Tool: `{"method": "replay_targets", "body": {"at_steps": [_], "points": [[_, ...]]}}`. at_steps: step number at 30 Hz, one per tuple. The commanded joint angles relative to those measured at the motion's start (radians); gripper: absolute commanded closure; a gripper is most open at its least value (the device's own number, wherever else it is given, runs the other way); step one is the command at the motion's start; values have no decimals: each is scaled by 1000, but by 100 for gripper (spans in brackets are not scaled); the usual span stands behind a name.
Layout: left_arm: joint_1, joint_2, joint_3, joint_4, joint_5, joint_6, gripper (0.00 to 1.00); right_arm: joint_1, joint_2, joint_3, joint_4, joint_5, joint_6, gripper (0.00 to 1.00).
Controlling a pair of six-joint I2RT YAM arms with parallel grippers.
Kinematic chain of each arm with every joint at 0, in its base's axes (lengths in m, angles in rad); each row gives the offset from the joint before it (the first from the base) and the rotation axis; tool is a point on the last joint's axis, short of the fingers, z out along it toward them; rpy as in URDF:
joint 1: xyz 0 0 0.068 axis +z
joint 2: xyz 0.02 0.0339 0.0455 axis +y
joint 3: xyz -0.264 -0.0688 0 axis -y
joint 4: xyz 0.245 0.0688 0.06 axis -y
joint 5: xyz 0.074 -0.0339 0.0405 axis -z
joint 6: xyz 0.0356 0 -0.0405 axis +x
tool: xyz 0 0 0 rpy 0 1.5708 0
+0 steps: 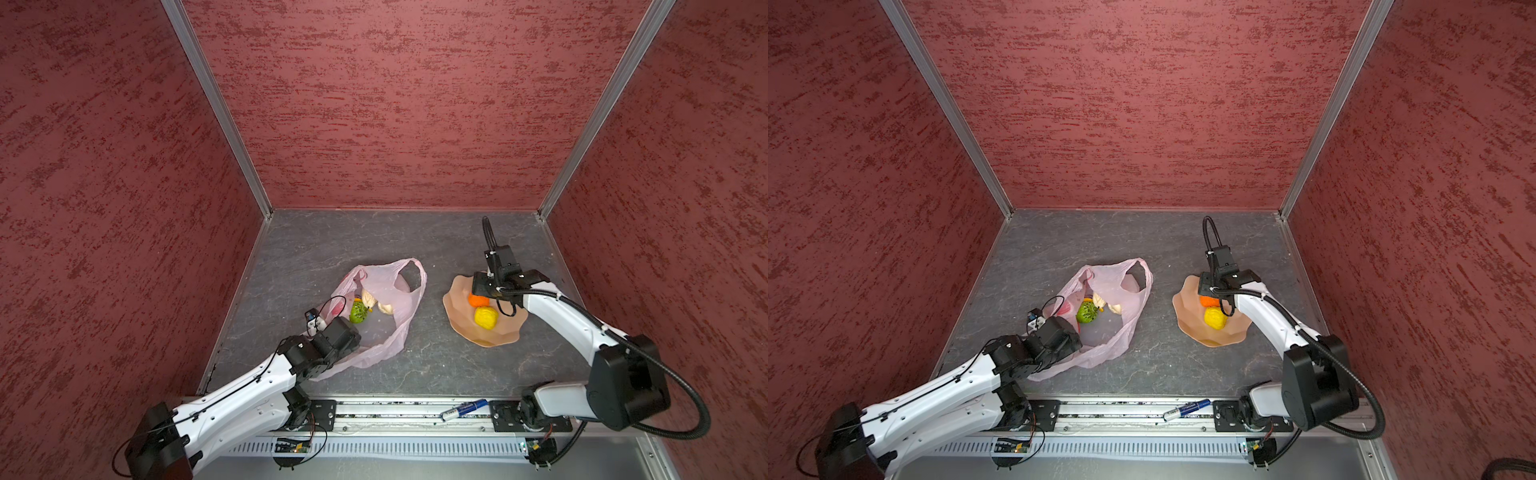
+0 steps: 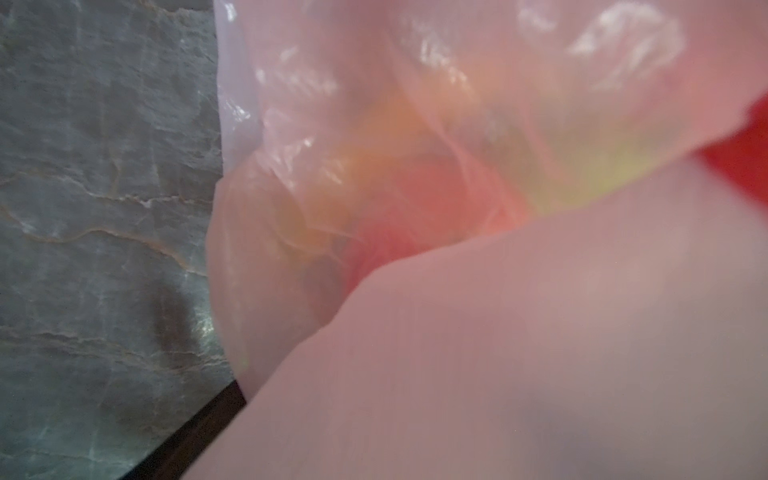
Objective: Take the fake fruits out of the plastic bag
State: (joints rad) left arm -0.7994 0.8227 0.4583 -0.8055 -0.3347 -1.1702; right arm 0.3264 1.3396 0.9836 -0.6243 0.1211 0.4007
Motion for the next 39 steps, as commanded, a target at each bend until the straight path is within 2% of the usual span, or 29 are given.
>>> {"method": "replay_targets", "body": {"at_steps": [1, 6, 11, 16, 20, 25, 39], "points": [[6, -7, 11, 13, -7, 3, 2, 107, -65, 115, -80, 29, 15, 37], [5, -5, 11, 37, -6, 4, 2, 353, -61, 253, -120, 104, 104, 40], [4, -9, 7, 46, -5, 5, 2, 568, 40, 340, -97, 156, 216, 44], [3, -29, -20, 66, 5, -2, 1, 702, 188, 382, 53, 68, 297, 44], [2, -35, -24, 62, 6, 3, 1, 741, 311, 441, 85, 16, 310, 46], [3, -53, -40, 58, 11, -1, 1, 741, 384, 476, 112, -25, 302, 48], [0, -76, -66, 65, 23, -11, 2, 727, 660, 705, 63, -69, 284, 48]]}}
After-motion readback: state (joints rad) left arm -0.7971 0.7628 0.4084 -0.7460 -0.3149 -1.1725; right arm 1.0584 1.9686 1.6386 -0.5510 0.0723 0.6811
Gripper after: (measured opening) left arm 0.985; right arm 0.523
